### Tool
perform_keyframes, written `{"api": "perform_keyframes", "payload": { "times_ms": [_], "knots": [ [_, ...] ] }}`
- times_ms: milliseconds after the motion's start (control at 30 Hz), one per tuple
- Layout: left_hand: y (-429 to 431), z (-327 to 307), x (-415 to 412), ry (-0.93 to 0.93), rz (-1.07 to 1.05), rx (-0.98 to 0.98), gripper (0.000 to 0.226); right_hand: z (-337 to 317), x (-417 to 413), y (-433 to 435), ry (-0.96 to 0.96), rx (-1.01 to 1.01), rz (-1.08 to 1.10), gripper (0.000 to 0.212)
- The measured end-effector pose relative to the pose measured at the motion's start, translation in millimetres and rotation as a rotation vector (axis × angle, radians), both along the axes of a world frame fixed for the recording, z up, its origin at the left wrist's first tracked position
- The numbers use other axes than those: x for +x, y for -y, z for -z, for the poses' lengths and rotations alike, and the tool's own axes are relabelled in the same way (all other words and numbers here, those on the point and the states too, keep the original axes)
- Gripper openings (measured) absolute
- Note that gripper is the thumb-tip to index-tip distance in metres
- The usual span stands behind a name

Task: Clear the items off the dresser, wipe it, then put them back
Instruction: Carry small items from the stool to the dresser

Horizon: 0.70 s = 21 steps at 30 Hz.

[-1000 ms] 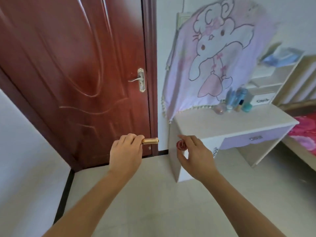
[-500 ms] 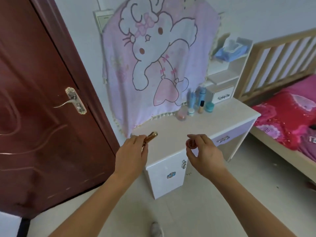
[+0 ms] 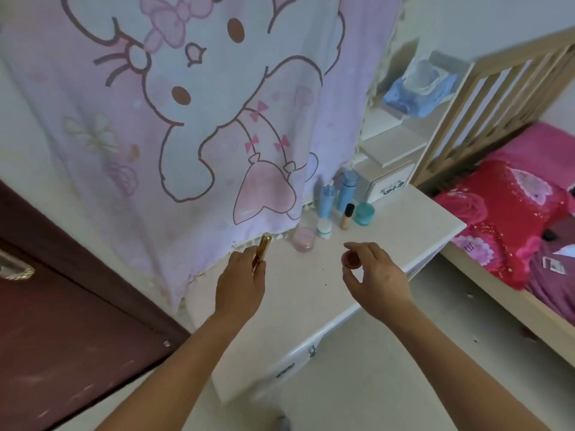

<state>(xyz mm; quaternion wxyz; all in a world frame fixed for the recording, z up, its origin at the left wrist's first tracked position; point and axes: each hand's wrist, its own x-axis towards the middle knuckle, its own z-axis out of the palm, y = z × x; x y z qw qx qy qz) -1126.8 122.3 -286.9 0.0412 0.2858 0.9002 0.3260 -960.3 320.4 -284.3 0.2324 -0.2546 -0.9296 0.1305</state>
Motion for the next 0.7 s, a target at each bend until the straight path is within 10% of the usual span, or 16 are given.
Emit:
{"api": "perform_keyframes", "payload": {
  "times_ms": [367, 700],
  "knots": [
    [-85, 115, -56, 0.507, -0.209, -0.231, 0.026, 109, -90, -88, 0.254, -0.231, -0.098, 0.042],
    [-139, 189, -96, 0.469, -0.351, -0.237, 0.034, 189, -125, -122, 0.419, -0.29, -0.151, 0.04]
  ]
}}
